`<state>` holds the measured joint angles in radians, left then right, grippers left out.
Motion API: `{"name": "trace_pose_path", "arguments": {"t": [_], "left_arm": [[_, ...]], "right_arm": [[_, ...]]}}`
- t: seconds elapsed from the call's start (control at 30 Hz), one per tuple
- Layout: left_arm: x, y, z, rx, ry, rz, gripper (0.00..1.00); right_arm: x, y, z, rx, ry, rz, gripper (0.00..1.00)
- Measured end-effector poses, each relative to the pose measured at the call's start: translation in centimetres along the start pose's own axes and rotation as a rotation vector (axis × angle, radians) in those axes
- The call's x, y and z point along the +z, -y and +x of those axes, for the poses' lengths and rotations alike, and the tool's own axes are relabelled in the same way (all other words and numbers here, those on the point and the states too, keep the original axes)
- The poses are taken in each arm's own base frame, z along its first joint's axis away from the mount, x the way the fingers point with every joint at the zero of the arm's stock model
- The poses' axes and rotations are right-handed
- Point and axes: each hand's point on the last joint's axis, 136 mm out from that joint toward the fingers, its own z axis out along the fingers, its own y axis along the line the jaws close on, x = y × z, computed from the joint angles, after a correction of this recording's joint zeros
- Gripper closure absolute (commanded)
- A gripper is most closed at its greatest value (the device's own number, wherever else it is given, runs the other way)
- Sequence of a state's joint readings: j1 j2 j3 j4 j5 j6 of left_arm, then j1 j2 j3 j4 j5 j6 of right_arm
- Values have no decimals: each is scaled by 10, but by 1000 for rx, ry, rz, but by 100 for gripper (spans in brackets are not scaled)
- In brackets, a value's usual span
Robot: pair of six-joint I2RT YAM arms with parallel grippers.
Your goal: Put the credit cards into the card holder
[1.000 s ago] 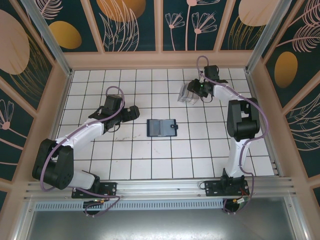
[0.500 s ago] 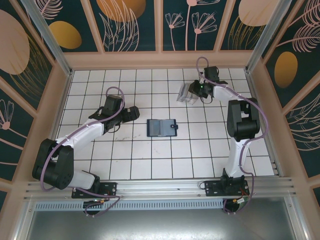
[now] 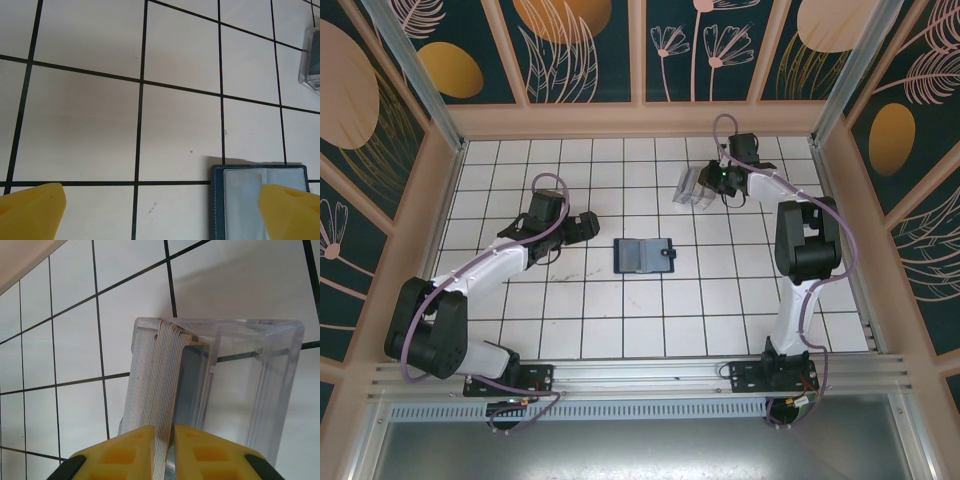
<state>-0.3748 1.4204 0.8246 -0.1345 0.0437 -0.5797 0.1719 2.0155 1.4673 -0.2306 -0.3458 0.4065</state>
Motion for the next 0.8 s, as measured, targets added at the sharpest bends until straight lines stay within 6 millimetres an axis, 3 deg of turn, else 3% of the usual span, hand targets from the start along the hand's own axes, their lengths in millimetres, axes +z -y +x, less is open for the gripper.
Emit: {"name": "trace_pose_path", "arguments": {"t": [0.43,0.63,0.8], "left_arm": [[0,1,0,1,1,5,1],[0,1,0,1,-1,8,1],[0,2,0,0,-2,8,1]], "right_arm": [[-7,-5,-5,-6,16,-9,84],[-8,-6,-5,-9,18,-10,96],[-8,-6,-5,-11,18,-10,98]]}}
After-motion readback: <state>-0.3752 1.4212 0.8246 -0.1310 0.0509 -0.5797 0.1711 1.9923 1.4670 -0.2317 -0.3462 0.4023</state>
